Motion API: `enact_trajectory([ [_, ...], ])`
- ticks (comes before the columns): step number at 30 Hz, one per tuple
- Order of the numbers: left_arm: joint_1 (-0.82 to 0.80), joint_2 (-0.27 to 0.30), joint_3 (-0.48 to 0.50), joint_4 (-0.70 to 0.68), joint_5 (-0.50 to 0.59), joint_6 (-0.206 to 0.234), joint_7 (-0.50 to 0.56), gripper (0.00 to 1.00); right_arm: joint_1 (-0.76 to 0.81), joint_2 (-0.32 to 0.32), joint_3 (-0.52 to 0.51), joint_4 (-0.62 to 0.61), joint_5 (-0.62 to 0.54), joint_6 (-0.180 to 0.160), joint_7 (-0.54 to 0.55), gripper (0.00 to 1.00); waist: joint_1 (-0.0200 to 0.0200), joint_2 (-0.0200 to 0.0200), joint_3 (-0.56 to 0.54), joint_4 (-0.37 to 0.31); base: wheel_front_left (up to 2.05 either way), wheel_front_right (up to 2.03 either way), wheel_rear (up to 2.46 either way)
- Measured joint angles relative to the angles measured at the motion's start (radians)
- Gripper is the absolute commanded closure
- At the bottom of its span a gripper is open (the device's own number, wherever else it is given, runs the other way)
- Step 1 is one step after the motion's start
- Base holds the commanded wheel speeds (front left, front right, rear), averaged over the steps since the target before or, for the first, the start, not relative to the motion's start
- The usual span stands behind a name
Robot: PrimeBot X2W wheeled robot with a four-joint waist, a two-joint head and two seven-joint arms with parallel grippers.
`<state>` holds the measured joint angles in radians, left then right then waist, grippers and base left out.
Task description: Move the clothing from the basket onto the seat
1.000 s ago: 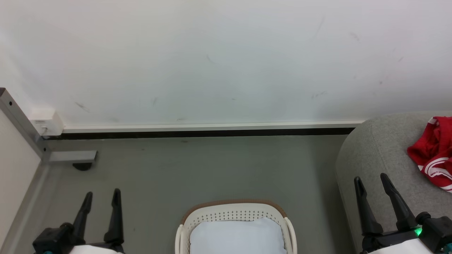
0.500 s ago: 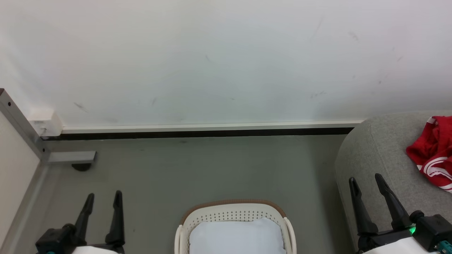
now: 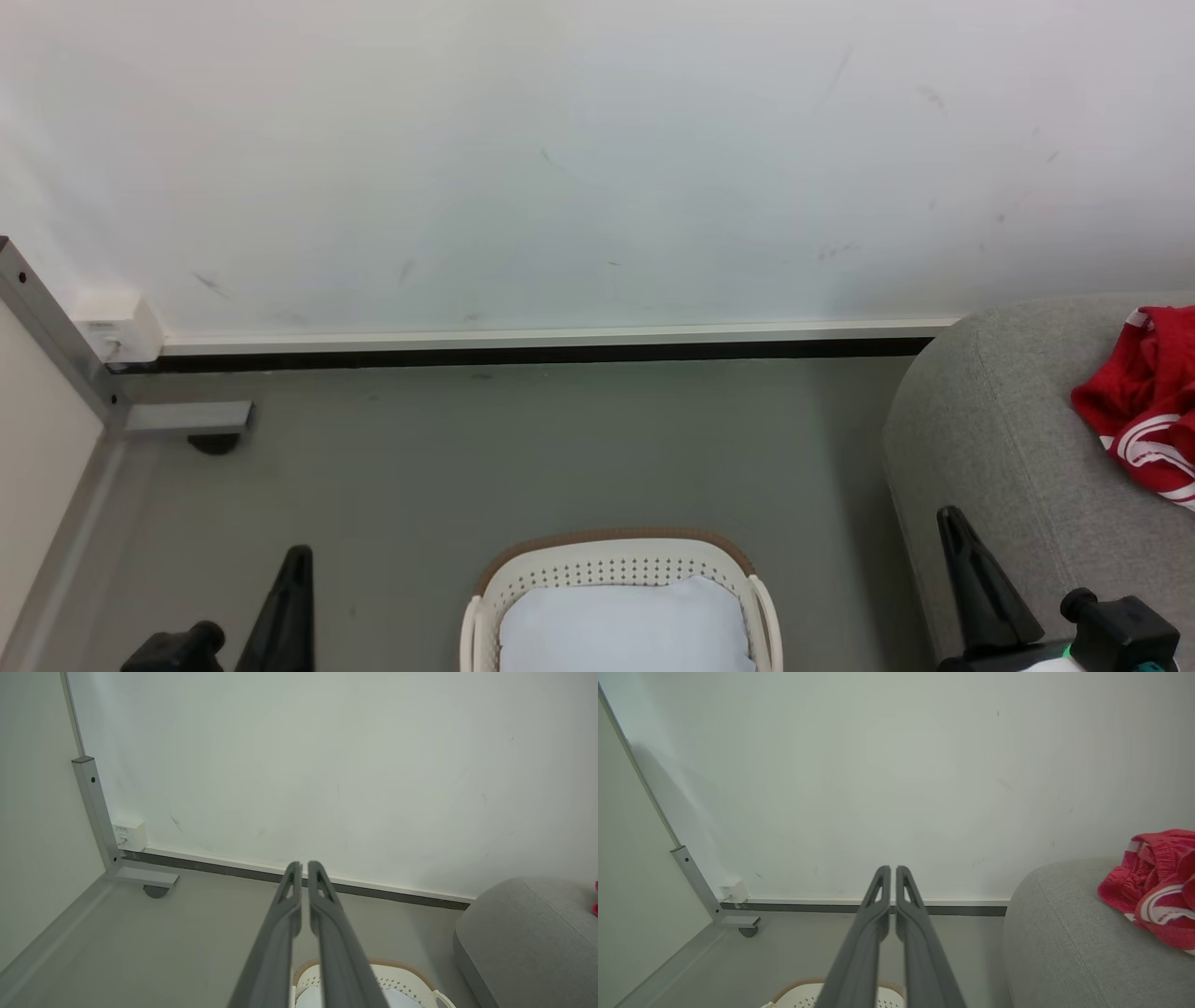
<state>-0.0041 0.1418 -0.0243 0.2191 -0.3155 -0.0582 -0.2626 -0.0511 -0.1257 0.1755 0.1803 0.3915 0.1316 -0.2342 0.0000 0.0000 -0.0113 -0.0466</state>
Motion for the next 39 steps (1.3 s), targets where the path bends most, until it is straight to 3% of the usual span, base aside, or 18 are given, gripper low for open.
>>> enact_trajectory([
  [39,-0.031,-0.042,0.057,0.007,-0.563,-0.014,0.167,1.00,-0.009,0.016,-0.098,0.038,0.552,0.000,0.133,1.00,0.0000,0.0000,0.003,0.014,0.00,0.00,0.00],
])
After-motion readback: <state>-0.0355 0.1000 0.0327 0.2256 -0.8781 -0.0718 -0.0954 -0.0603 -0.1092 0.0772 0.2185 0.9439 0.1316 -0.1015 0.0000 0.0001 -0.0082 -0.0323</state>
